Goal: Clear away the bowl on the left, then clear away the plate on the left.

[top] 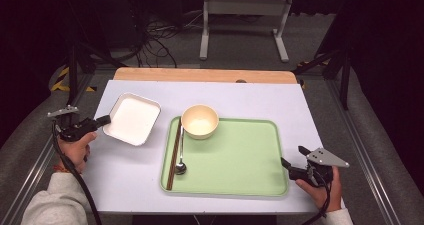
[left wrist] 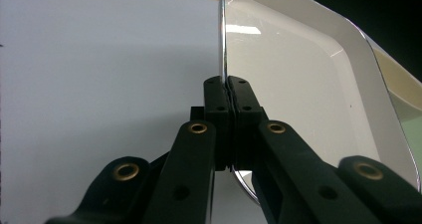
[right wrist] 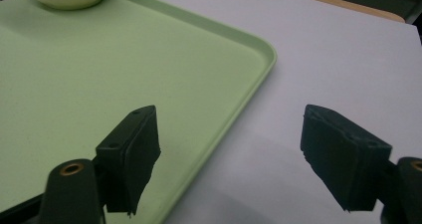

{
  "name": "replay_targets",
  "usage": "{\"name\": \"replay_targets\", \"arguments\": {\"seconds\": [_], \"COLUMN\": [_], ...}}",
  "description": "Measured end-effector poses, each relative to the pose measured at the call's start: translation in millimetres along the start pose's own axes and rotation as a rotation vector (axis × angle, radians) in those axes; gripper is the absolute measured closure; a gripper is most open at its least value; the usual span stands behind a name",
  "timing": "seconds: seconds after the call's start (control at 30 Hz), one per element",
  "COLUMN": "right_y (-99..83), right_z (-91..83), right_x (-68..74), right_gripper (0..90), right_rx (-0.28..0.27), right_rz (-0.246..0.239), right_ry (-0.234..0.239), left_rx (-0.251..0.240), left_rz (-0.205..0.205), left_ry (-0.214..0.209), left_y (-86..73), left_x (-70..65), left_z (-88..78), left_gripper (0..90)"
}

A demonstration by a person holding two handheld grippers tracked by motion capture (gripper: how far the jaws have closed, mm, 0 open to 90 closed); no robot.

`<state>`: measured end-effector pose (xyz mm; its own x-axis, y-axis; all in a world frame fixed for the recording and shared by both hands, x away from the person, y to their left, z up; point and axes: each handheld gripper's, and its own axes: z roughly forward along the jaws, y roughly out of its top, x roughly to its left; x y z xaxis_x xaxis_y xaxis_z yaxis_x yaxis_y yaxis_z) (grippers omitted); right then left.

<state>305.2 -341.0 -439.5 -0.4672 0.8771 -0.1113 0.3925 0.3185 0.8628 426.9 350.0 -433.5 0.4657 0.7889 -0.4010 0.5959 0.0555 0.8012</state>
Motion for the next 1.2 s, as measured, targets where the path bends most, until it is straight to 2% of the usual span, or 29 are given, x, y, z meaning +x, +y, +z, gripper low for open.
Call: {"name": "replay_targets", "arguments": {"seconds": [0.1, 0.43, 0.53, 0.77, 1.2], "right_y": [0.1, -1.7, -0.9, -2.2, -7.0], "right_z": [-0.2, -1.8, -2.3, -4.5, -16.0], "right_x": [0.1, -2.3, -2.2, -0.8, -1.9], "right_gripper": [23.7, 23.8, 23.8, 23.8, 23.9], "right_rx": [-0.001, -0.004, -0.008, -0.008, -0.018], "right_rz": [0.002, 0.014, 0.011, 0.009, 0.018], "right_ry": [-0.002, -0.009, -0.011, -0.012, -0.033], "left_rx": [-0.008, -0.062, -0.064, -0.064, -0.011], "left_rz": [0.008, 0.034, 0.066, 0.104, 0.217], "left_ry": [-0.006, -0.084, -0.114, -0.157, -0.261], "left_y": [1.3, 9.3, 13.1, 17.3, 23.9], "left_x": [-2.8, -22.9, -34.5, -50.1, -99.6], "left_z": [-0.9, -3.6, -1.2, 3.7, 30.8], "left_gripper": [88.9, 88.9, 88.9, 88.9, 88.9]}}
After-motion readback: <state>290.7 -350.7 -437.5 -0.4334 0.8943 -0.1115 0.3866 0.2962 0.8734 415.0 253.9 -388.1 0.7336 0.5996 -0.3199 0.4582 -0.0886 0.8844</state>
